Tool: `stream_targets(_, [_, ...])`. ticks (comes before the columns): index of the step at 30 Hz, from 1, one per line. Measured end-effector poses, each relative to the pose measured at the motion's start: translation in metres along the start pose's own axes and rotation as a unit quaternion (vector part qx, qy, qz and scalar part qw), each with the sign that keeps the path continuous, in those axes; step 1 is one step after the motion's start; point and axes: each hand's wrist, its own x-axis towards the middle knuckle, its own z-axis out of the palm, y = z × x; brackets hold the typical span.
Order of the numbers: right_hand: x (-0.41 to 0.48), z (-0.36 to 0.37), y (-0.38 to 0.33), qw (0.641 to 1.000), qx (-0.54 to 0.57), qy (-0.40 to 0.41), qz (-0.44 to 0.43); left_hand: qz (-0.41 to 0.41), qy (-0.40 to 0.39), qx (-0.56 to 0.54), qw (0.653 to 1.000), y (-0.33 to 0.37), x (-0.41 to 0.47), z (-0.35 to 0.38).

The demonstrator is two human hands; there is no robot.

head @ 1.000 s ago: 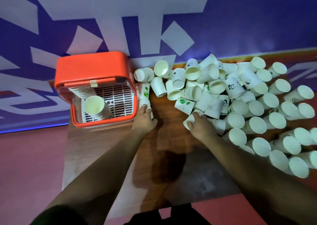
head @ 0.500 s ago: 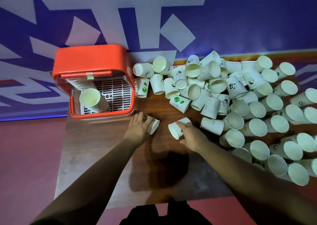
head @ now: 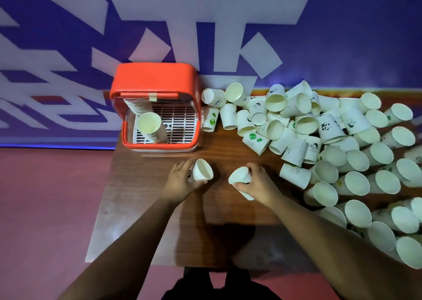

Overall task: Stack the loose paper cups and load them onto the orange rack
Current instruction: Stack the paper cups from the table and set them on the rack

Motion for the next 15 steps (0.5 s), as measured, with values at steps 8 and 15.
stream_targets(8, [0.005,-0.018,-0.075,0.987,0.148,0.026,-0.054,-0.004,0.098,-0.234,0.967,0.007,-0.012,-0.078])
stream_targets(15, [0.007,-0.021,-0.140,0.971,0.202,0.044,-0.121,-0.014,0.200,-0.301,0.932,-0.004,0.006,-0.151])
